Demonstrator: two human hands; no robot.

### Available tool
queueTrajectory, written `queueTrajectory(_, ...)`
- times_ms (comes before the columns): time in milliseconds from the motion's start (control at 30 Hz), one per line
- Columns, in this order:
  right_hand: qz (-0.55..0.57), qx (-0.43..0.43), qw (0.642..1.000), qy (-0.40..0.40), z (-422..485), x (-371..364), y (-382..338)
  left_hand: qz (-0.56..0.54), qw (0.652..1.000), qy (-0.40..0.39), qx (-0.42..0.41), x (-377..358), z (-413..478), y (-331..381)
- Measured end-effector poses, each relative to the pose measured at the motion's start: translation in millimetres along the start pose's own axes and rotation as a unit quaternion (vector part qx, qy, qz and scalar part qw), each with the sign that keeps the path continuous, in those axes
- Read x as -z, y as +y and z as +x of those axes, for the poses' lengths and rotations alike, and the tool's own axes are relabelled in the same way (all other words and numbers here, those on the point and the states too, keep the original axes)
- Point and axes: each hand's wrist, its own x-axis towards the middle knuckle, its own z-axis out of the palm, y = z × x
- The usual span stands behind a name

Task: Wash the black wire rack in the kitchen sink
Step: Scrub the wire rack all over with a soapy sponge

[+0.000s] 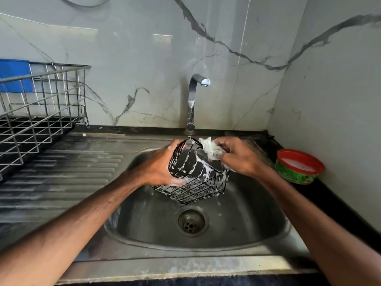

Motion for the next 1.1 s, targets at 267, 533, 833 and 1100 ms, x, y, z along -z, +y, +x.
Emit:
queueTrajectory(267,-0.045,0.051,0.998,-0.017,3.0,-3.5,9.7,-0.039,0.983,-0.167,0.073,1.2,7.8,-32.0)
queueTrajectory(533,-0.050,0.083,0.995,0.018,1.5,2.7,13.4,-0.514,0.738,-0.372,0.229,9.2,4.2,-39.4)
queueTrajectory(833,0.132,0.051,0.948,-0.285,-3.1,-4.3,3.0,-0.567,0.674,-0.242,0.407,-24.9,17.5,-26.3)
queueTrajectory(1100,0.162,-0.006,0.905,-0.393,-2.1,-8.5,17.9,-0.518,0.743,-0.232,0.356,-30.8,12.8,-30.2)
